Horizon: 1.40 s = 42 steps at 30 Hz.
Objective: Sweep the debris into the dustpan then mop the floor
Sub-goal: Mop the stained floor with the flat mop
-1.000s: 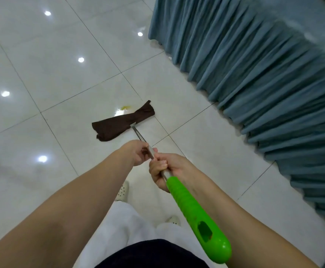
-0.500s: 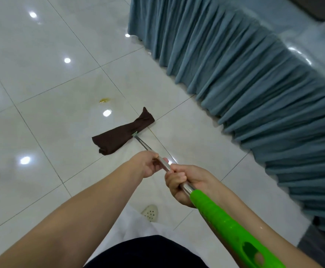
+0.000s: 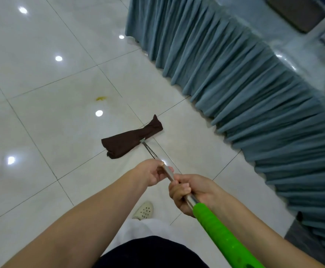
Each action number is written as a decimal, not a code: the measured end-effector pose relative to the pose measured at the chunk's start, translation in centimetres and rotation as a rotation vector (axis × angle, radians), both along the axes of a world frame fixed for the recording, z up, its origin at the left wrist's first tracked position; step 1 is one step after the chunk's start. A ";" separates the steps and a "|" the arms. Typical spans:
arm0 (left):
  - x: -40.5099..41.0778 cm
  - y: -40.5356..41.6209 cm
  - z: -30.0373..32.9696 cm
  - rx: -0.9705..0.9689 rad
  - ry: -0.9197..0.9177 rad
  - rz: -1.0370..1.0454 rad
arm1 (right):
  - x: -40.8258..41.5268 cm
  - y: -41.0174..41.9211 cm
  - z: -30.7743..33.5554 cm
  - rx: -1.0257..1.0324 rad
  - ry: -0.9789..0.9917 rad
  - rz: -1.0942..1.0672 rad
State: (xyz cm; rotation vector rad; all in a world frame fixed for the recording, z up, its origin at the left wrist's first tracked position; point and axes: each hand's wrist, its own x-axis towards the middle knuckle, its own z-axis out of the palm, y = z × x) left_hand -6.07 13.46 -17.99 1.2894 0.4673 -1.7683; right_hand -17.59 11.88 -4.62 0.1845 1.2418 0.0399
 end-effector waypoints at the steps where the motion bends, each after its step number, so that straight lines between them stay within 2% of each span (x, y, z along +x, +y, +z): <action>1: 0.5 0.9 -0.1 0.002 0.005 0.002 | 0.6 0.9 0.1 -0.003 -0.001 0.004; 16: 8.2 14.3 -0.4 0.018 -0.015 0.181 | 8.4 12.4 -0.3 0.008 -0.047 0.121; 27: 14.2 23.3 -1.9 0.064 -0.053 0.369 | 14.3 19.3 -3.7 0.070 -0.170 0.273; 35: 17.2 24.5 -4.2 0.142 -0.111 0.434 | 17.3 20.6 -6.2 0.007 -0.214 0.334; 42: 13.3 22.6 -3.7 0.149 -0.171 0.363 | 13.5 18.9 -6.6 -0.004 -0.197 0.273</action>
